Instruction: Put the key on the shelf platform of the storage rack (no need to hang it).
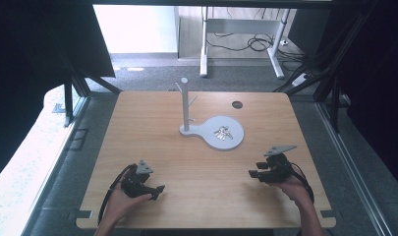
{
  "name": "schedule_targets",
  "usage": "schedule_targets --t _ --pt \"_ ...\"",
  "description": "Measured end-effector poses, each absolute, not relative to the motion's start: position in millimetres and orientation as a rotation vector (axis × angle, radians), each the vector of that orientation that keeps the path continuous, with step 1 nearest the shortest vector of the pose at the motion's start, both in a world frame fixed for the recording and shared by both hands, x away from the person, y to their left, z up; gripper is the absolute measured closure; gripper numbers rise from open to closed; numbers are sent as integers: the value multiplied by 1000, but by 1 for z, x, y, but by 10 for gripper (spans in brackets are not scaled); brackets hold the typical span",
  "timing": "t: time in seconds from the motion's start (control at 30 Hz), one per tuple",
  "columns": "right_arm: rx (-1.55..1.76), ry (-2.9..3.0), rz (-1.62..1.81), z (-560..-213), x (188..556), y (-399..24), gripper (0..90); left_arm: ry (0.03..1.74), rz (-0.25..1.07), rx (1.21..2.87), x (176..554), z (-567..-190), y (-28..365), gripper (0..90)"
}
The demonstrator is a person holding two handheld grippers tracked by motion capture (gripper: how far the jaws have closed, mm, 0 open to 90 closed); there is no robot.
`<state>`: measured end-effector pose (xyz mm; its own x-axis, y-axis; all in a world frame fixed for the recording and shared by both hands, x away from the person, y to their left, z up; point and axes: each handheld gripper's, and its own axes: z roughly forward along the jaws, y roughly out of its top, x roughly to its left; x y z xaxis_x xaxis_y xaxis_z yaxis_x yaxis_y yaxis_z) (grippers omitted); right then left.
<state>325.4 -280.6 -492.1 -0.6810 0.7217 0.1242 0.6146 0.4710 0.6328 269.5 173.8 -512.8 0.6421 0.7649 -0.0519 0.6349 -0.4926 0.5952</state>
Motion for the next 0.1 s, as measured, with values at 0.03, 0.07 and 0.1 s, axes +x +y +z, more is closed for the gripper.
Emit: schedule_targets --t 0.03,0.07,0.1 --pt "1170 2554 998 -492 325 -281 474 1087 293 2280 269 -513 174 212" --pt "1178 2550 992 -493 326 -280 470 1085 295 2282 269 -513 174 212" --pt "1193 2552 993 -498 327 -280 460 1084 292 2285 269 -513 173 212"
